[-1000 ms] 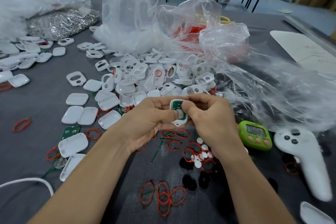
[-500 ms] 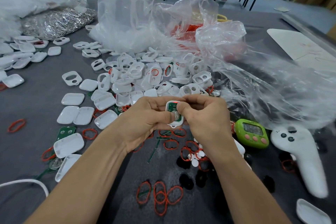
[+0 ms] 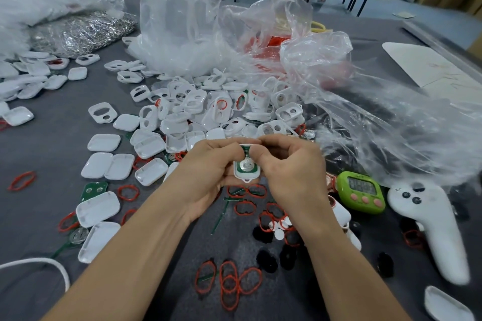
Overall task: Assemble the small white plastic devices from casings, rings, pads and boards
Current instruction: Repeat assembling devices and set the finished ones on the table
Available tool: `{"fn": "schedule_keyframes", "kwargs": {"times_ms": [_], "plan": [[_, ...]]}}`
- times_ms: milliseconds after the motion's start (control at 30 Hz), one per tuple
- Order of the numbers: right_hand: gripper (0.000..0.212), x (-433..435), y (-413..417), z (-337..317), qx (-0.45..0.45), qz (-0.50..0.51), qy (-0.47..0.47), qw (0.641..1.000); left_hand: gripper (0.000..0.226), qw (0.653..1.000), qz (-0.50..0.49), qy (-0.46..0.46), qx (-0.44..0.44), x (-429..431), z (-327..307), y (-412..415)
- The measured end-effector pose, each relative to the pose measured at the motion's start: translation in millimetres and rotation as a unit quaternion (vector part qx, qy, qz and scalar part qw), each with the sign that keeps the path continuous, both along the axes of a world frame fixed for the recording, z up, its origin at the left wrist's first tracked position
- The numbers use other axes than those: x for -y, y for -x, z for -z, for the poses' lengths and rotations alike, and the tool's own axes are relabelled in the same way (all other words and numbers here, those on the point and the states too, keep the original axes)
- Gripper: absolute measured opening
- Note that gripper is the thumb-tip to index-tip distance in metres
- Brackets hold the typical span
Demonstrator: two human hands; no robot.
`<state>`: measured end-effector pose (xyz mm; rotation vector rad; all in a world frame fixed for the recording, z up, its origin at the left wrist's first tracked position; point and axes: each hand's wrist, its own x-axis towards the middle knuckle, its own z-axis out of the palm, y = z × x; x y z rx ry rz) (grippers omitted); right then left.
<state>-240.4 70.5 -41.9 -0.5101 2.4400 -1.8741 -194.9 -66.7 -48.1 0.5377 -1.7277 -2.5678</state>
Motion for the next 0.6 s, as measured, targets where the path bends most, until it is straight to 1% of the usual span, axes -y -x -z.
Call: {"fn": "schedule_keyframes", "kwargs": {"times_ms": [167,300,367,433,500,600], "plan": [[0.026,1.7,-0.7,1.0,-0.011,0.007,-0.005,1.000,0.040,1.000,-0.018,0.004,-0.018,-1.0,0.7,-0.2],[0.023,1.3,1.6,3.4,-0.008,-0.006,-0.006,1.000,0.038,1.000,-0.016,0.002,-0.012,-0.6,2.2,0.1],[0.018,0.0,5.6,6.1,0.020,-0.022,-0.008,1.000,0.036,1.000,-0.014,0.002,-0.004,-1.7,2.8,0.6],[0.009,-1.8,9.0,9.5,0.074,-0.055,0.006,0.996,0.034,1.000,-0.020,0.000,0.001,-1.5,3.1,1.5],[0.022,-3.2,11.2,11.5,0.109,-0.079,0.009,0.991,0.036,1.000,-0.019,-0.007,0.000,-0.1,2.7,1.8],[0.033,-3.4,10.9,12.0,0.105,-0.105,-0.011,0.989,0.042,1.000,0.006,-0.012,-0.014,1.4,1.2,0.5]]}}
